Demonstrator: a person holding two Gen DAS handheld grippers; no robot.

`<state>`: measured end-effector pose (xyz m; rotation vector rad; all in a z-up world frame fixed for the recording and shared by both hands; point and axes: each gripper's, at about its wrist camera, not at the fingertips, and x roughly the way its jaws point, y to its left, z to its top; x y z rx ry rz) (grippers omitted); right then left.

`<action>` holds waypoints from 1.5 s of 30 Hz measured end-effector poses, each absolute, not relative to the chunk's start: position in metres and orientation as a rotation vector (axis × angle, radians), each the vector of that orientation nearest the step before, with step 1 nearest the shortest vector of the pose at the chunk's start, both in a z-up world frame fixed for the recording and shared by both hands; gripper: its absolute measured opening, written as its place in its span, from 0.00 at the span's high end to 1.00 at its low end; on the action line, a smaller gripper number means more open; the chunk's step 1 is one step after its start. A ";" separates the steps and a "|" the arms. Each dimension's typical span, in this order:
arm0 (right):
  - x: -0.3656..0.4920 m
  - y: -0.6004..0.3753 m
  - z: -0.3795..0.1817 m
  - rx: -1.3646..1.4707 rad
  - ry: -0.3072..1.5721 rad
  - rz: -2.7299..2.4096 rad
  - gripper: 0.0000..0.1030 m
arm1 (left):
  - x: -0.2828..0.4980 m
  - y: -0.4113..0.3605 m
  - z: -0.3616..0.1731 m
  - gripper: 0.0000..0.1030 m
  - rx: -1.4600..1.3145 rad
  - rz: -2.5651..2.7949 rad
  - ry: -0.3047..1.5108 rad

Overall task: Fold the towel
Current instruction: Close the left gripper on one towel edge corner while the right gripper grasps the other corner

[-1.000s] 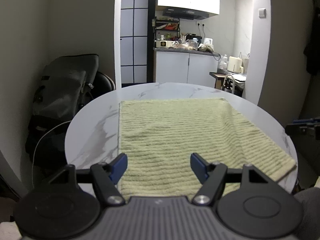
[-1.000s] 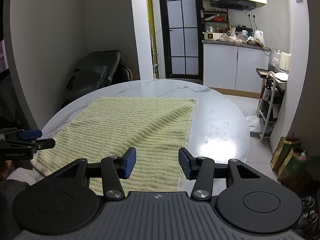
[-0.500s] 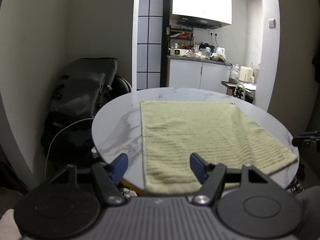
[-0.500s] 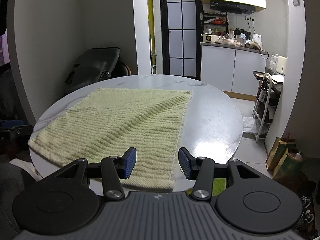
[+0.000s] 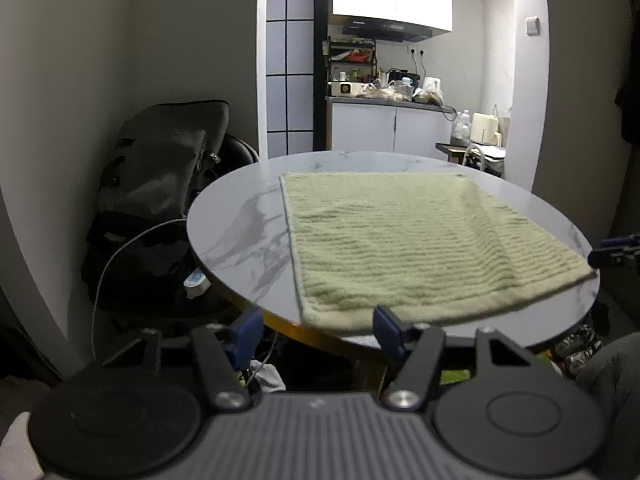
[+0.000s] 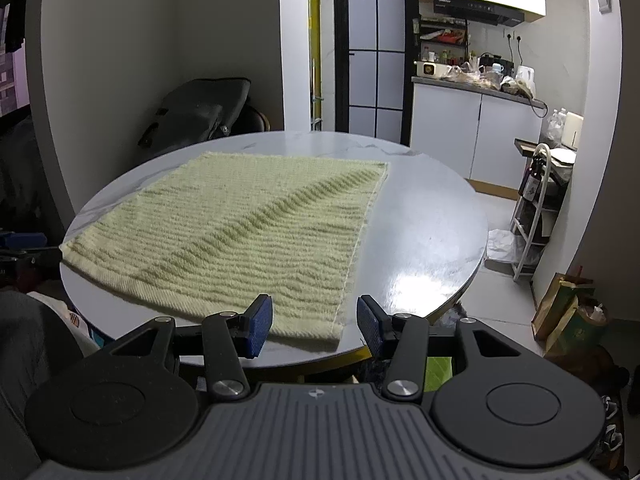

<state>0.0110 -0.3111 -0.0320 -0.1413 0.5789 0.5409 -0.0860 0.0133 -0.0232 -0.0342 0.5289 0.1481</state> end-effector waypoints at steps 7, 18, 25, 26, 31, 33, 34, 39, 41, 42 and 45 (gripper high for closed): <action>0.011 -0.308 -0.037 -0.145 0.577 0.538 0.50 | -0.081 0.013 -0.026 0.44 -0.040 0.143 0.533; 0.016 -0.311 -0.045 -0.139 0.555 0.556 0.49 | -0.075 0.019 -0.027 0.44 -0.047 0.124 0.538; 0.017 -0.312 -0.047 -0.140 0.545 0.564 0.48 | -0.077 0.018 -0.027 0.44 -0.049 0.095 0.525; 0.017 -0.312 -0.047 -0.141 0.542 0.566 0.48 | -0.077 0.018 -0.027 0.44 -0.050 0.093 0.525; 0.016 -0.312 -0.049 -0.141 0.524 0.572 0.49 | -0.076 0.018 -0.027 0.44 -0.048 0.088 0.524; 0.016 -0.312 -0.049 -0.141 0.523 0.572 0.49 | -0.076 0.018 -0.028 0.44 -0.046 0.081 0.522; 0.016 -0.311 -0.049 -0.142 0.523 0.573 0.49 | -0.076 0.017 -0.028 0.44 -0.046 0.077 0.522; 0.015 -0.322 -0.048 -0.143 0.522 0.581 0.52 | -0.076 0.018 -0.028 0.45 -0.050 0.067 0.520; 0.015 -0.322 -0.048 -0.143 0.519 0.583 0.54 | -0.076 0.018 -0.028 0.46 -0.052 0.067 0.521; 0.014 -0.321 -0.048 -0.142 0.518 0.586 0.55 | -0.076 0.018 -0.028 0.47 -0.053 0.068 0.521; 0.014 -0.320 -0.049 -0.143 0.515 0.594 0.62 | -0.076 0.024 -0.029 0.58 -0.061 0.075 0.516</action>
